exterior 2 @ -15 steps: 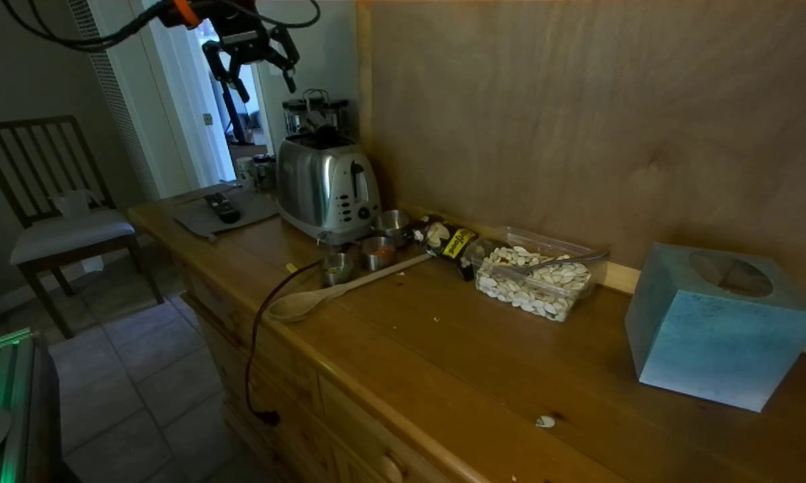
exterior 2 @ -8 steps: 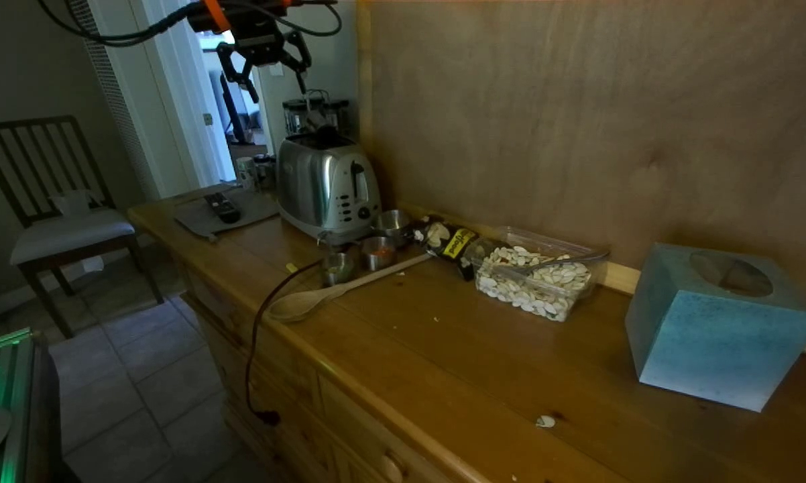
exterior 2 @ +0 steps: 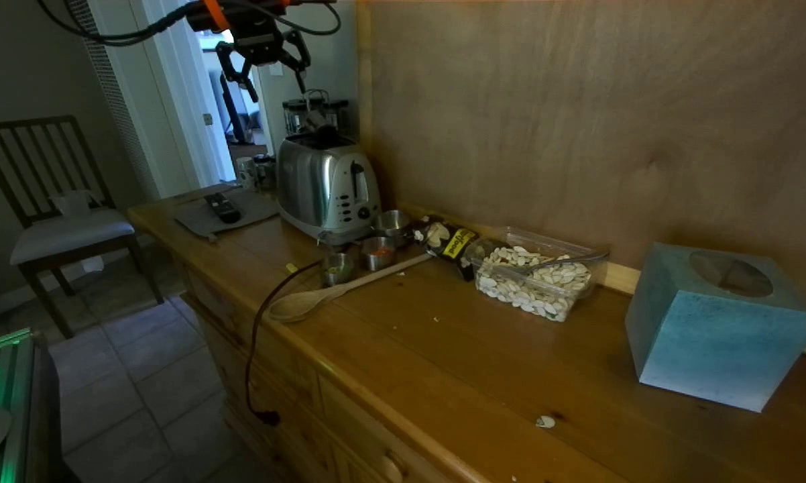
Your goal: Put the silver object on the counter
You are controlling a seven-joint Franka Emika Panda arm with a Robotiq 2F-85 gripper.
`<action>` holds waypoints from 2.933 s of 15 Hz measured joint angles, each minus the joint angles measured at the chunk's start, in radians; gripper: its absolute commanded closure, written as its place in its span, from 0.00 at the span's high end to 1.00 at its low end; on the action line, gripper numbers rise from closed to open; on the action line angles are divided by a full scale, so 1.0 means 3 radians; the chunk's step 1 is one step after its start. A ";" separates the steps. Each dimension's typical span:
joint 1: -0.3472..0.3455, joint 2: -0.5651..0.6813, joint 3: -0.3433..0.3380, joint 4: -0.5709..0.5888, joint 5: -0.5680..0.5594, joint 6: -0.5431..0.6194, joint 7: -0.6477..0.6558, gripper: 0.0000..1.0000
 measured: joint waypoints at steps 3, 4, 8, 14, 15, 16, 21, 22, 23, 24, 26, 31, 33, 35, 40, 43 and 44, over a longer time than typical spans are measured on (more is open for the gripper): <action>-0.0061 0.0018 0.0110 0.0000 -0.0005 -0.0021 -0.0029 1.00; -0.0066 0.0026 0.0150 0.0001 -0.0013 -0.0033 -0.0036 1.00; -0.0071 0.0086 0.0318 0.0035 -0.0201 -0.0069 -0.0022 1.00; -0.0082 0.0356 0.0510 0.0407 -0.1025 -0.0277 0.0039 1.00; -0.0082 0.0420 0.0532 0.0508 -0.1139 -0.0394 0.0036 1.00; -0.0082 0.0482 0.0552 0.0603 -0.1232 -0.0514 0.0032 1.00; -0.0081 0.0831 0.0645 0.1023 -0.1595 -0.0950 0.0019 1.00; -0.0080 0.0901 0.0660 0.1084 -0.1615 -0.0975 0.0013 1.00; -0.0080 0.0972 0.0673 0.1139 -0.1617 -0.0987 0.0001 1.00; -0.0080 0.1037 0.0685 0.1189 -0.1619 -0.0991 -0.0008 1.00; -0.0079 0.1157 0.0697 0.1280 -0.1656 -0.1004 -0.0021 1.00; -0.0077 0.1365 0.0697 0.1486 -0.1898 -0.1005 -0.0022 1.00; -0.0074 0.1416 0.0697 0.1540 -0.1950 -0.1005 -0.0022 1.00; -0.0071 0.1461 0.0697 0.1576 -0.1959 -0.1005 -0.0022 1.00; -0.0065 0.1555 0.0697 0.1622 -0.1988 -0.1005 -0.0022 0.61; -0.0065 0.1588 0.0697 0.1662 -0.2023 -0.1005 -0.0022 0.39; -0.0065 0.1590 0.0696 0.1673 -0.2028 -0.1005 -0.0022 0.33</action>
